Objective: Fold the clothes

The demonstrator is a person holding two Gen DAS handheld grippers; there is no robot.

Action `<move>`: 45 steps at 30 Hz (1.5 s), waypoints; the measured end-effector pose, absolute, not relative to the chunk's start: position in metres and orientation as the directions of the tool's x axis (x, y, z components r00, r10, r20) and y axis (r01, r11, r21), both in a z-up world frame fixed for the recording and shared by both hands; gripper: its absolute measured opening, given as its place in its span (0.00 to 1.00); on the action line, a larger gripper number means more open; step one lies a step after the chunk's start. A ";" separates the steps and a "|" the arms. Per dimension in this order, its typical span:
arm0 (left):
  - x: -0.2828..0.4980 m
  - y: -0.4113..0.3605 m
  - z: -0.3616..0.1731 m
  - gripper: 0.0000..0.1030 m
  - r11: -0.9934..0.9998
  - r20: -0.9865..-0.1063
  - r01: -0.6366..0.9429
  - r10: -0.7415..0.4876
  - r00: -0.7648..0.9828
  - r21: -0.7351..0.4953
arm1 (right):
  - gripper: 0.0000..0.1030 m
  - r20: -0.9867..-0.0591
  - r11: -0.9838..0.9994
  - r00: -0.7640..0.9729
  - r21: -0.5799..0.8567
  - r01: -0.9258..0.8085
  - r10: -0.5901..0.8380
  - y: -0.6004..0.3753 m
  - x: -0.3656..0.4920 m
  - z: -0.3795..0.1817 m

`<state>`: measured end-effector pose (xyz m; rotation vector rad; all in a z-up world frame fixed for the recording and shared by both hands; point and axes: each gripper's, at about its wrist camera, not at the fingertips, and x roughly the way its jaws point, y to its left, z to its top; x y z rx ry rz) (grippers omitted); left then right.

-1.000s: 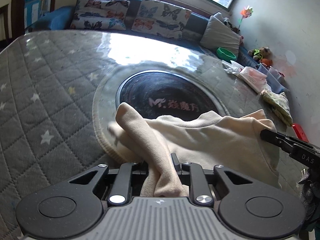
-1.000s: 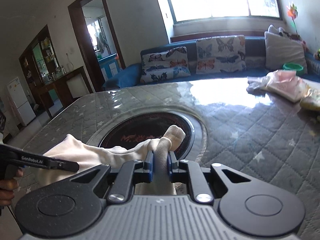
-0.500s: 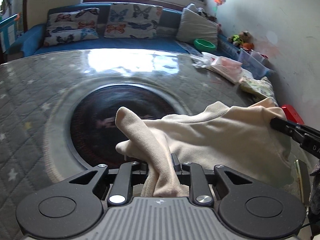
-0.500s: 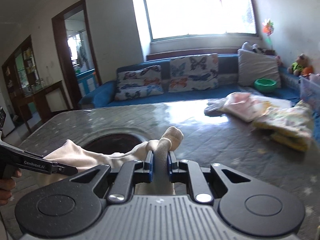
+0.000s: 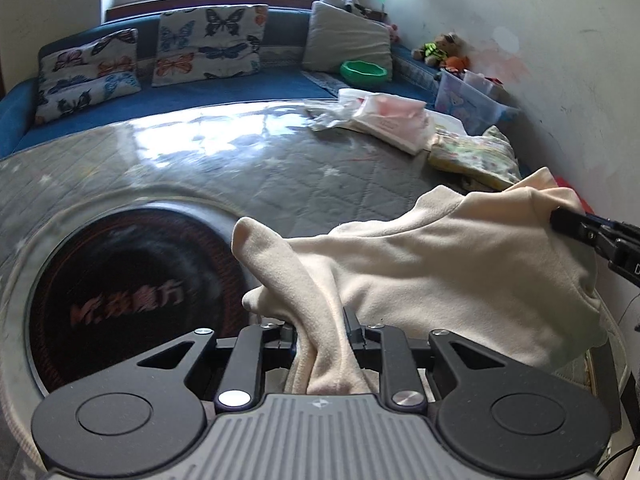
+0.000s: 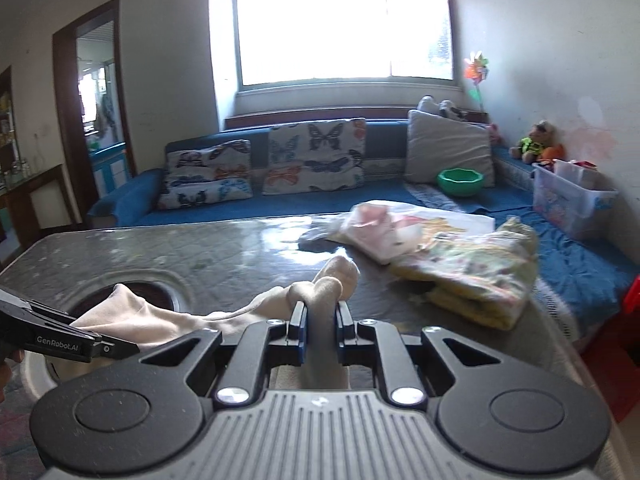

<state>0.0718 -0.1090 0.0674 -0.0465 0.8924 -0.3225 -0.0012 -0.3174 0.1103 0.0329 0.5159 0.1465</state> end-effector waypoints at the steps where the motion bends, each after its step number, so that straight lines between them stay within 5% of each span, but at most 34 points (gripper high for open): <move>1: 0.074 -0.114 0.066 0.22 0.950 -0.758 0.262 -0.297 0.581 -0.172 | 0.12 -0.489 0.991 0.862 0.065 -0.117 0.134 -0.323 0.000 0.110; 45: 0.099 -0.167 0.034 0.27 0.946 -0.802 0.313 -0.250 0.543 -0.083 | 0.20 -0.583 0.997 0.811 0.004 0.075 -0.059 -0.380 0.019 0.065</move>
